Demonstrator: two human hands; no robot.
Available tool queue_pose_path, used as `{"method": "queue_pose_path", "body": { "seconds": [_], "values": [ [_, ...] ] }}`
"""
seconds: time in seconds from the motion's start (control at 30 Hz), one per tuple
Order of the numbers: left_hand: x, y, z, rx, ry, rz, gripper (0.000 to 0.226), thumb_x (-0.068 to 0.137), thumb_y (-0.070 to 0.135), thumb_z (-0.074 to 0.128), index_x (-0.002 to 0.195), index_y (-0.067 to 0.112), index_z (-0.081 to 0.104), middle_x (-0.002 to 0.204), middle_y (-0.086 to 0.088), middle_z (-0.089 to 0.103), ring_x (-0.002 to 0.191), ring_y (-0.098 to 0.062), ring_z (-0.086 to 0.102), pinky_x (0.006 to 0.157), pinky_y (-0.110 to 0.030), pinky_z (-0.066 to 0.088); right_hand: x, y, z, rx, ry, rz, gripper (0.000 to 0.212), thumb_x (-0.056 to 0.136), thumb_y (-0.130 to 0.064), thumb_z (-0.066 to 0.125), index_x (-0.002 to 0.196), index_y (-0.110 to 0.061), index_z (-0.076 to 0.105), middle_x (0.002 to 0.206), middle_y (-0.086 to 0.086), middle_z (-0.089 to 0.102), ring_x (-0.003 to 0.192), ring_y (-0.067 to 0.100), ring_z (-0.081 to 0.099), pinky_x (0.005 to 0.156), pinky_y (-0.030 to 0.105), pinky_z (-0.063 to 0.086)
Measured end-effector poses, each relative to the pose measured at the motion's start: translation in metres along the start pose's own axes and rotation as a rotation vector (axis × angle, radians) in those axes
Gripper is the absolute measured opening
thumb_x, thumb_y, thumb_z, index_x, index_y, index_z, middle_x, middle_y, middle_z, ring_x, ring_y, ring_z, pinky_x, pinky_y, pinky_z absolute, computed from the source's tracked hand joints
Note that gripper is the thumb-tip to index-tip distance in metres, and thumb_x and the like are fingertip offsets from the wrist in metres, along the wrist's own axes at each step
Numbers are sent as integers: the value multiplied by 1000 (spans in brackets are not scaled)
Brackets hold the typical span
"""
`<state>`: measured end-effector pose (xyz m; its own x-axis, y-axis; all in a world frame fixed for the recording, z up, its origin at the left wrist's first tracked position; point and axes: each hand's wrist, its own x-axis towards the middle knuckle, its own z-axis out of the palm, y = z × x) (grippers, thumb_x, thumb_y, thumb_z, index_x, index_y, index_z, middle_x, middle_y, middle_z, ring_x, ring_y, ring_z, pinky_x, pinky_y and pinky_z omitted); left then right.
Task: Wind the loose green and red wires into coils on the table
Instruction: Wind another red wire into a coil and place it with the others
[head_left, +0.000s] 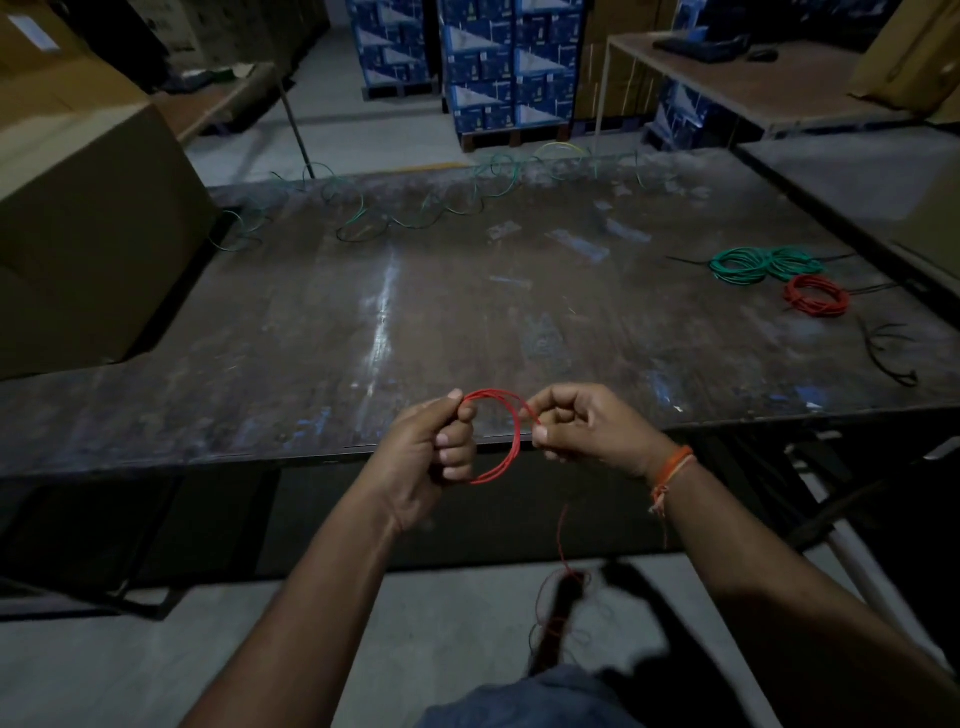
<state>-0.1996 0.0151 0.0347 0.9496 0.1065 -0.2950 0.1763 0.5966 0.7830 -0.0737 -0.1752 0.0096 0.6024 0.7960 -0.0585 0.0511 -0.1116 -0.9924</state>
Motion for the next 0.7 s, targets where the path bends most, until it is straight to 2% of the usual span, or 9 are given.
{"method": "queue_pose_path", "body": {
  "seconds": [0.07,0.1,0.2,0.3,0.4,0.47,0.57,0.63,0.7],
  "values": [
    [-1,0,-2,118,45,34,26,101,25,43,79,14,53,49,9,28,40,-5,21,44,-19,14,0,1,-3,-20,143,-54,16,94,4,63,98,-10,70,66,-1,60,55,8,50,51,19,40],
    [-1,-1,-2,180,71,54,27,102,24,42,81,13,53,50,7,30,41,-6,23,43,-18,18,0,1,-3,16,203,-88,18,95,3,62,95,-12,71,65,0,58,53,8,45,48,19,37],
    [0,-7,-3,213,124,64,28,104,20,38,83,11,53,58,0,41,45,-10,32,44,-21,27,-1,-2,-4,100,251,-151,20,95,1,62,91,-16,73,67,3,57,54,11,42,47,21,34],
    [4,-11,-7,155,178,54,21,103,16,42,88,9,55,68,-5,55,52,-12,49,47,-21,42,-1,-6,-8,-1,160,-101,19,92,8,61,89,-9,68,67,-4,63,57,4,52,52,16,41],
    [4,-11,-15,219,275,128,13,101,13,52,94,6,60,73,-5,67,58,-10,60,52,-19,50,-3,-8,-19,-227,-92,26,26,86,19,55,85,-4,67,70,3,64,60,3,59,58,15,45],
    [3,-8,-18,218,261,161,11,100,12,54,93,7,61,74,-4,66,59,-9,59,53,-18,48,-5,-4,-23,-340,-221,73,25,84,16,57,85,-6,69,73,8,66,69,12,62,66,22,49],
    [0,-4,-17,171,188,186,13,99,10,52,89,9,60,69,-1,54,55,-8,47,50,-17,37,-8,-3,-19,-232,-264,61,19,79,1,60,93,-3,71,76,6,66,72,13,61,70,23,50],
    [-2,-4,-15,153,166,190,16,98,9,49,88,9,61,65,1,48,53,-7,41,50,-19,31,-7,-6,-12,-185,-220,13,23,76,-4,60,96,-3,71,78,3,66,74,9,60,70,20,49],
    [-2,-6,-13,152,126,181,10,94,10,52,88,7,60,63,1,45,52,-9,35,52,-23,25,-3,-8,-6,-145,-109,-49,25,77,-6,58,99,-4,69,76,2,63,72,6,58,71,18,47]
  ]
}}
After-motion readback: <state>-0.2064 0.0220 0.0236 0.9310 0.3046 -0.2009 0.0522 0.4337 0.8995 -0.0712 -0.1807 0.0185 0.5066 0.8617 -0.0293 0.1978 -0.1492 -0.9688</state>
